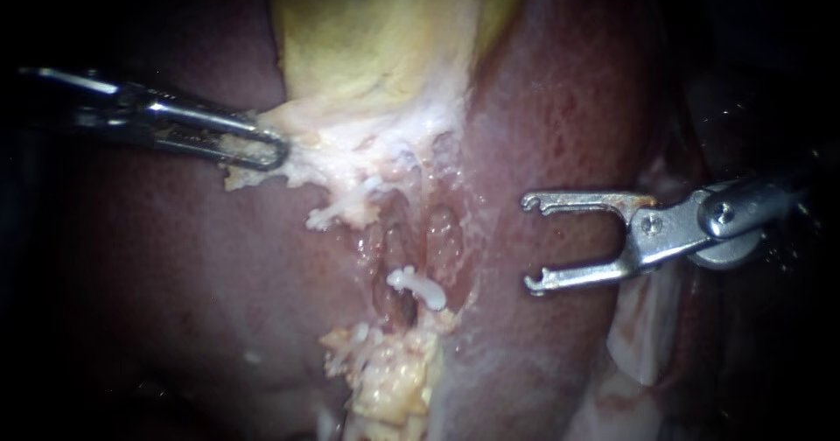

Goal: Going back first clip right tube

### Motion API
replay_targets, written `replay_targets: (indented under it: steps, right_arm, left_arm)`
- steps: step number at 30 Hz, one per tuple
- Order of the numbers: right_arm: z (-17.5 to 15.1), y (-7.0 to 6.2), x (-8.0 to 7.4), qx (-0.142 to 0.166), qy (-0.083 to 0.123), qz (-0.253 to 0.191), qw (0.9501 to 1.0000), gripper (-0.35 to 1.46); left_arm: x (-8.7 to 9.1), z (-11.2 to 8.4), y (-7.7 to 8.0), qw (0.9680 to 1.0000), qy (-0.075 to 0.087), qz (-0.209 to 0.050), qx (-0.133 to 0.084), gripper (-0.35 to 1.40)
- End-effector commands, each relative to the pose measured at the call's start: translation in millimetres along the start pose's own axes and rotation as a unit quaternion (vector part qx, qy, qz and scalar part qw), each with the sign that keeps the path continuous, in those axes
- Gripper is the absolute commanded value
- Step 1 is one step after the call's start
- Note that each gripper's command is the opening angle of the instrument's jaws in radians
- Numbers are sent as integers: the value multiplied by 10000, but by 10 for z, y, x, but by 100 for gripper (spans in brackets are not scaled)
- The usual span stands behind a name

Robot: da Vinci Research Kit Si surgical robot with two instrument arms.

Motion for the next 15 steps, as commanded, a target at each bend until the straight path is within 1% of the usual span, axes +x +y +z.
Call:
replay_targets:
  steps: [1,4,15]
  right_arm:
    - [0,0,0,-1,0,2,10000,50]
    - [0,0,0,-1,0,3,10000,50]
    - [1,-1,3,1,1,-23,10000,50]
  left_arm:
    - [0,2,0,10000,-9,2,0,-35]
    - [-1,6,0,10000,-13,4,-4,-35]
    - [-1,5,0,10000,-14,4,-5,-35]
